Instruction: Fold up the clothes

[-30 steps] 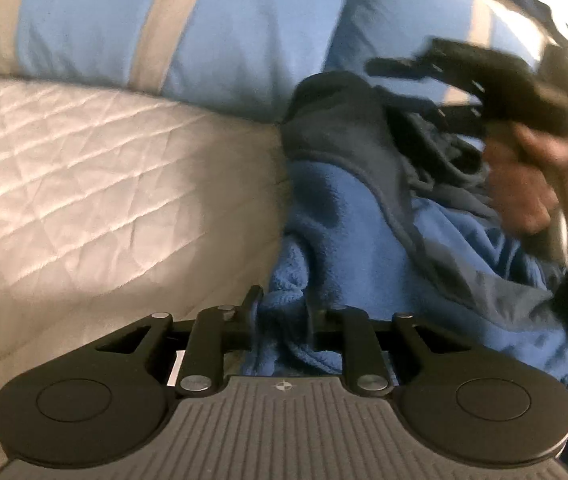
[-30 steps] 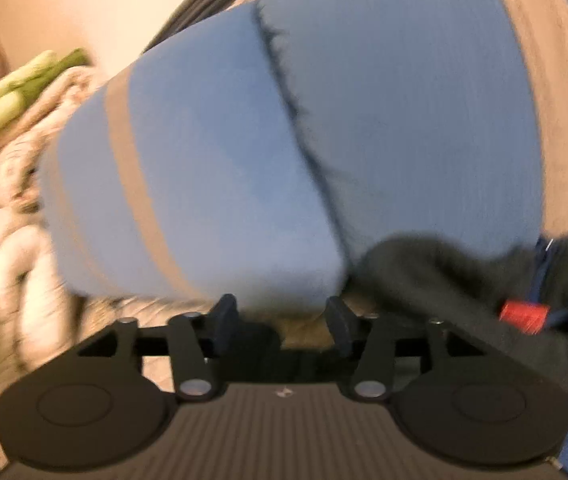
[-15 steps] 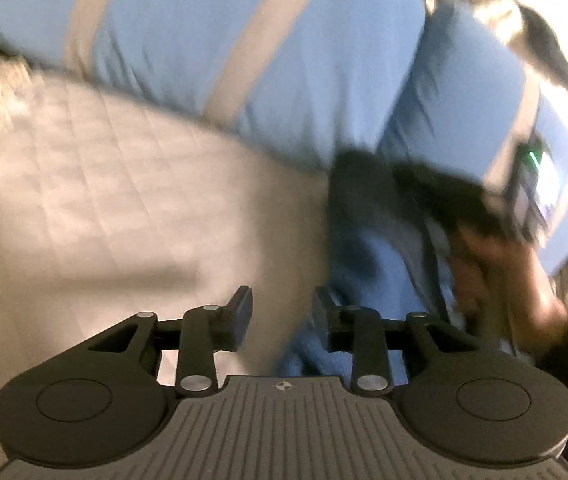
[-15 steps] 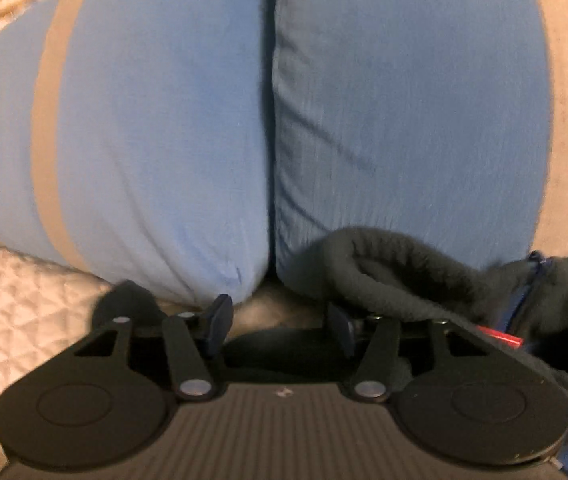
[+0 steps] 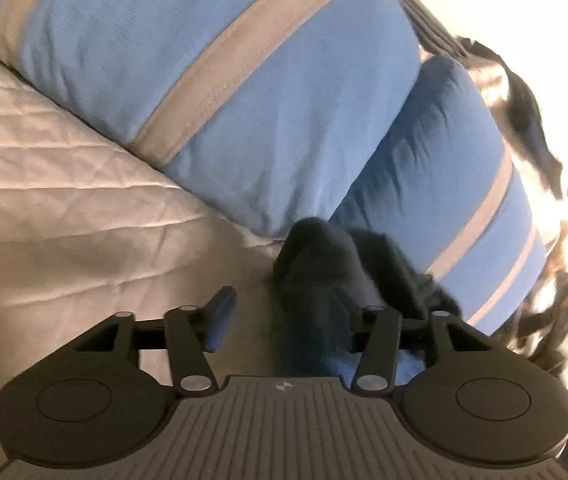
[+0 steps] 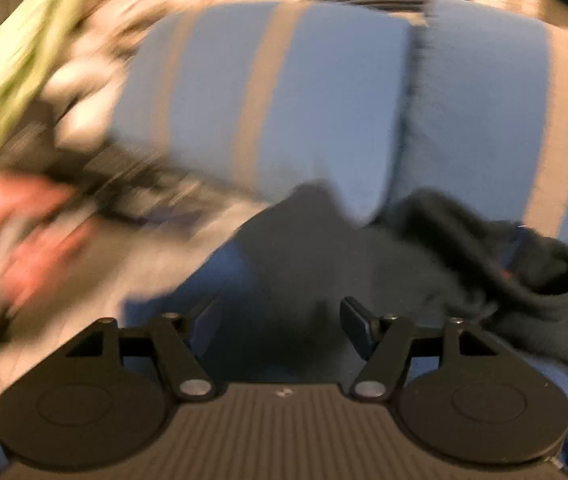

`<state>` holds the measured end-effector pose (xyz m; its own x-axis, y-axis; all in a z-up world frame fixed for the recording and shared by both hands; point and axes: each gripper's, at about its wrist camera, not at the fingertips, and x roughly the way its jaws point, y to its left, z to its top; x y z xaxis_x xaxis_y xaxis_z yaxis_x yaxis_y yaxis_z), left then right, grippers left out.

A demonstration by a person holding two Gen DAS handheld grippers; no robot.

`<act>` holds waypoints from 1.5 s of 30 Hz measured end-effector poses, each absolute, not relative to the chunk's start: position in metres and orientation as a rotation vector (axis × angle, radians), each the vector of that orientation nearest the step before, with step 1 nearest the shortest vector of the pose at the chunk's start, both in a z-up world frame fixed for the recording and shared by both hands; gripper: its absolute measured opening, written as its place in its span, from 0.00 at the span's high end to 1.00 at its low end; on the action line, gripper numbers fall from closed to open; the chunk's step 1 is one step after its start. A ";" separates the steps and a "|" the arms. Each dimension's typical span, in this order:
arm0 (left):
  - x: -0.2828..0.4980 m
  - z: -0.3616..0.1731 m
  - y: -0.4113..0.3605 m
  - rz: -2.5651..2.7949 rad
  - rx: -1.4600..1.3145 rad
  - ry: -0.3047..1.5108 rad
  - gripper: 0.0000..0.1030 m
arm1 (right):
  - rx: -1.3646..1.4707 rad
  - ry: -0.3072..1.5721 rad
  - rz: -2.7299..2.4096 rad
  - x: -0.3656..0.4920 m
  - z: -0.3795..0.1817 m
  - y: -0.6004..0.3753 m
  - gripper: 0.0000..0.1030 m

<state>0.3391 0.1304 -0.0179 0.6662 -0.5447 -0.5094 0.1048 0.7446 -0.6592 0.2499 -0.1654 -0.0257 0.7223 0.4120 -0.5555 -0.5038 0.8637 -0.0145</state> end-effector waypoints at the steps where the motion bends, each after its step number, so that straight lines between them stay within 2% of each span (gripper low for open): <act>1: 0.352 -0.022 0.130 -0.438 -0.652 0.808 0.48 | -0.212 0.567 0.525 0.240 -0.027 -0.156 0.23; 5: 0.389 -0.031 0.116 -0.529 -0.656 0.954 0.48 | -0.340 0.532 0.480 0.221 -0.038 -0.115 0.16; 9: 0.410 -0.030 0.101 -0.578 -0.627 1.031 0.48 | -0.394 0.524 0.387 0.221 -0.051 -0.073 0.14; 14: 0.426 -0.020 0.086 -0.592 -0.527 1.099 0.48 | -0.489 0.483 0.212 0.213 -0.071 -0.015 0.14; 20: 0.434 -0.009 0.072 -0.613 -0.411 1.161 0.48 | -0.751 0.502 -0.058 0.224 -0.110 0.032 0.15; 22: 0.434 -0.009 0.073 -0.611 -0.419 1.163 0.48 | -0.815 0.474 -0.071 0.222 -0.115 0.039 0.37; 23: 0.434 -0.011 0.072 -0.612 -0.433 1.165 0.48 | -0.853 0.452 -0.068 0.219 -0.119 0.042 0.64; 24: 0.435 -0.012 0.071 -0.611 -0.439 1.166 0.48 | -0.893 0.426 -0.062 0.215 -0.123 0.045 0.73; 27: 0.438 -0.016 0.068 -0.599 -0.445 1.165 0.49 | -0.869 0.427 0.018 0.210 -0.119 0.034 0.78; 28: 0.440 -0.018 0.067 -0.594 -0.450 1.161 0.59 | -0.847 0.423 0.035 0.208 -0.114 0.030 0.78; 29: 0.442 -0.019 0.066 -0.590 -0.455 1.157 0.75 | -0.825 0.418 0.052 0.206 -0.108 0.025 0.79; 32: 0.451 -0.023 0.062 -0.557 -0.471 1.158 0.88 | -0.814 0.390 0.074 0.201 -0.097 0.014 0.80; 39: 0.469 -0.026 0.044 -0.514 -0.428 1.152 0.89 | -0.822 0.349 0.099 0.188 -0.085 0.001 0.81; 45: 0.477 -0.032 0.034 -0.493 -0.382 1.174 0.90 | -0.838 0.350 0.168 0.174 -0.097 0.006 0.84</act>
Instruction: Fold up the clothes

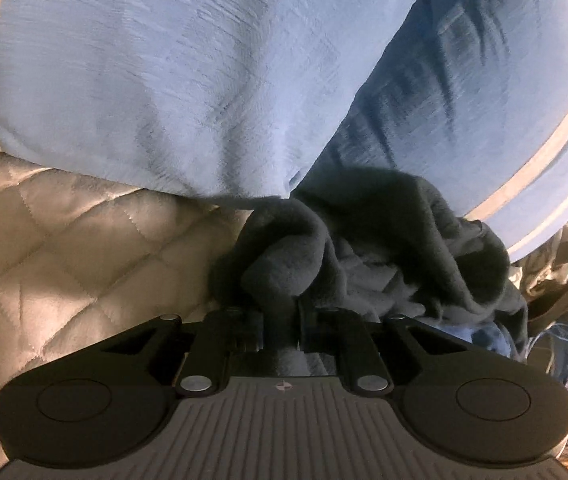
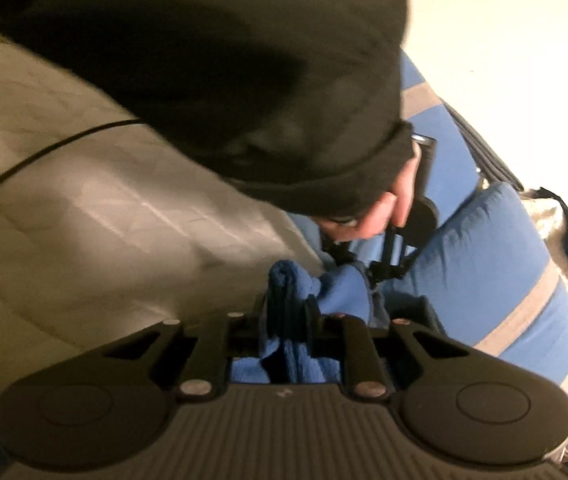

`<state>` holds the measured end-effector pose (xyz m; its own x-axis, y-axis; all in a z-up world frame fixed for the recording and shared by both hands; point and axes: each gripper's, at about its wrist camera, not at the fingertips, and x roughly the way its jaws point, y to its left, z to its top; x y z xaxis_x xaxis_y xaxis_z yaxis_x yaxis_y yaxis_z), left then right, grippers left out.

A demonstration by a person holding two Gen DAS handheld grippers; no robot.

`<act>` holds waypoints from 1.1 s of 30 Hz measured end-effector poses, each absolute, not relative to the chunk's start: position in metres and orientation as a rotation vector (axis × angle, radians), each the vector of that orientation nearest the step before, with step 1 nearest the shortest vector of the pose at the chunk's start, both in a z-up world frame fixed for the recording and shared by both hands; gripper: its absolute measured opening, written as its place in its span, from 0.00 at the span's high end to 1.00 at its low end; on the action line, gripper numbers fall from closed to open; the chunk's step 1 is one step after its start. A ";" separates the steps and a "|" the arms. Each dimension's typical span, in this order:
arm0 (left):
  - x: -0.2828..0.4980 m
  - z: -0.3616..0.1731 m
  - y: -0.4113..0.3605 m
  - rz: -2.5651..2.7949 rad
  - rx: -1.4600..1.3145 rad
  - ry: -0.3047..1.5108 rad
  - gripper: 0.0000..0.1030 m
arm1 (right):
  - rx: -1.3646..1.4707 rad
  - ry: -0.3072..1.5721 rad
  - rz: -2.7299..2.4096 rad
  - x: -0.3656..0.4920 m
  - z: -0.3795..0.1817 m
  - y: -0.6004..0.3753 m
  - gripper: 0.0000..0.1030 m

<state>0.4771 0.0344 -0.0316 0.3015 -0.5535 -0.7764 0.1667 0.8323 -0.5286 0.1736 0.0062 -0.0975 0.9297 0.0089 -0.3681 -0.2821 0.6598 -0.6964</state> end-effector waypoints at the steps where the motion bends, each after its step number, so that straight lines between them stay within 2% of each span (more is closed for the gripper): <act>1: 0.478 -0.031 0.033 -0.499 -0.363 1.178 0.90 | -0.838 0.352 0.173 0.173 -0.098 0.006 0.84; 7: 0.477 -0.023 0.025 -0.551 -0.247 1.170 0.86 | -0.809 0.358 0.202 0.173 -0.092 0.001 0.84; 10: 0.477 -0.023 0.032 -0.578 -0.286 1.176 0.84 | -0.783 0.362 0.212 0.171 -0.087 -0.003 0.84; 12: 0.474 -0.021 0.039 -0.590 -0.313 1.177 0.78 | -0.768 0.367 0.212 0.168 -0.085 -0.004 0.84; 17: 0.454 -0.005 0.056 -0.603 -0.342 1.158 0.54 | -0.705 0.391 0.223 0.170 -0.073 -0.013 0.83; 20: 0.428 0.005 0.070 -0.586 -0.408 1.130 0.46 | -0.640 0.398 0.222 0.173 -0.065 -0.021 0.82; 26: 0.356 0.005 0.097 -0.555 -0.465 1.059 0.45 | -0.553 0.385 0.223 0.172 -0.063 -0.033 0.81; 28: 0.337 -0.001 0.108 -0.547 -0.526 1.027 0.45 | -0.575 0.388 0.248 0.168 -0.065 -0.034 0.75; 29: 0.329 -0.005 0.112 -0.532 -0.563 1.008 0.45 | -0.588 0.389 0.262 0.166 -0.066 -0.035 0.57; 30: 0.323 -0.008 0.116 -0.513 -0.598 0.991 0.45 | -0.602 0.391 0.276 0.164 -0.067 -0.035 0.45; 31: 0.318 -0.011 0.120 -0.485 -0.628 0.975 0.45 | -0.615 0.393 0.290 0.161 -0.067 -0.036 0.38; 32: 0.313 -0.013 0.125 -0.452 -0.655 0.960 0.45 | -0.622 0.395 0.310 0.157 -0.067 -0.038 0.27; 33: 0.309 -0.015 0.128 -0.414 -0.671 0.943 0.45 | -0.619 0.402 0.328 0.153 -0.065 -0.042 0.23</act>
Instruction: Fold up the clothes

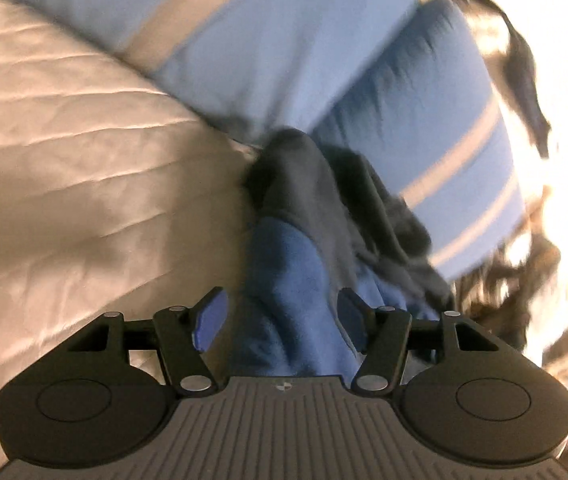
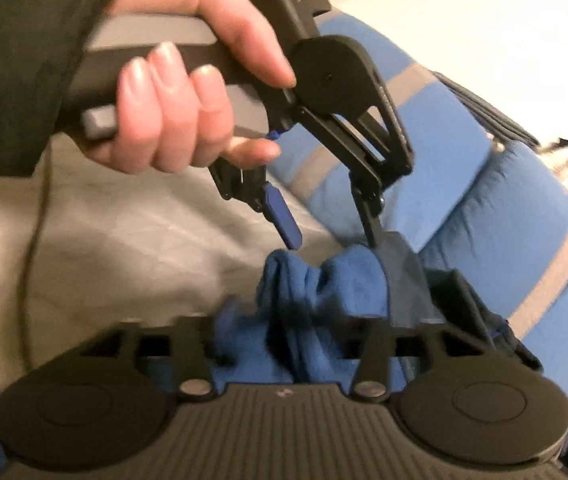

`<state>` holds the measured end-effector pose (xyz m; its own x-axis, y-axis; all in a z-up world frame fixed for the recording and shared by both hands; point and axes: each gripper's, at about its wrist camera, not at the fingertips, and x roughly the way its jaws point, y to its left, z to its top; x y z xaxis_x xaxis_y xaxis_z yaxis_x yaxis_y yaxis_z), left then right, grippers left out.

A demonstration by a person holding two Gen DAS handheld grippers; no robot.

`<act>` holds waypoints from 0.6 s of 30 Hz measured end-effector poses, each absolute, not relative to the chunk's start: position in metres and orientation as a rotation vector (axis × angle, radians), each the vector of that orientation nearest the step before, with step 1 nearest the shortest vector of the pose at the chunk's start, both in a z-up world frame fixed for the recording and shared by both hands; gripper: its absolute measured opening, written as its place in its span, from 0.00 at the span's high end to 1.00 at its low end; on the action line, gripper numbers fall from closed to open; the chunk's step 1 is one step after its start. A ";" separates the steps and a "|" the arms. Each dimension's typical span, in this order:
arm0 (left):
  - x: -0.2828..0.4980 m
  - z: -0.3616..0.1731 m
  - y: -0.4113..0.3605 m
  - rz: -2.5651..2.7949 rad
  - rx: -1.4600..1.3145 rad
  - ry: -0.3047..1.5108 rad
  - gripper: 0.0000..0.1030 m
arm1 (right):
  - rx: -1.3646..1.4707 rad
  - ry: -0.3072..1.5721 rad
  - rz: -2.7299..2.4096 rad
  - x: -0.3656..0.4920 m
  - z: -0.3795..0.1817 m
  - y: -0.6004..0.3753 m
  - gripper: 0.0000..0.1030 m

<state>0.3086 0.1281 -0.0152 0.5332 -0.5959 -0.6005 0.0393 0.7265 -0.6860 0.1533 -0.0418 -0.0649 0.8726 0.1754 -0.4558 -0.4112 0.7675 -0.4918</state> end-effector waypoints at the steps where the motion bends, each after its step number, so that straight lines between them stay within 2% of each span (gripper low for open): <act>1: 0.304 -0.016 0.130 -0.371 -0.675 0.925 0.45 | -0.615 0.410 0.345 0.150 -0.063 -0.046 0.22; 5: 0.284 -0.019 0.133 -0.270 -0.679 0.852 0.45 | -0.525 0.462 0.338 0.146 -0.047 -0.077 0.16; 12: 0.268 -0.045 0.126 -0.279 -0.879 0.878 0.47 | -0.332 0.525 0.243 0.162 -0.025 -0.132 0.14; 13: 0.265 -0.045 0.124 -0.285 -0.880 0.876 0.51 | -0.312 0.531 0.226 0.165 -0.023 -0.138 0.14; 14: 0.262 -0.046 0.121 -0.286 -0.871 0.876 0.67 | -0.286 0.540 0.217 0.170 -0.021 -0.145 0.14; 15: 0.261 -0.048 0.120 -0.275 -0.878 0.881 0.75 | -0.257 0.549 0.211 0.174 -0.019 -0.153 0.13; 18: 0.258 -0.055 0.125 -0.221 -0.947 0.896 0.80 | -0.158 0.569 0.216 0.195 -0.012 -0.177 0.13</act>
<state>0.2576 0.1252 -0.0549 0.6327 -0.5280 -0.5664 -0.2041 0.5919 -0.7798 0.1952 -0.1774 -0.0125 0.8207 0.1582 -0.5491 -0.2451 0.9655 -0.0881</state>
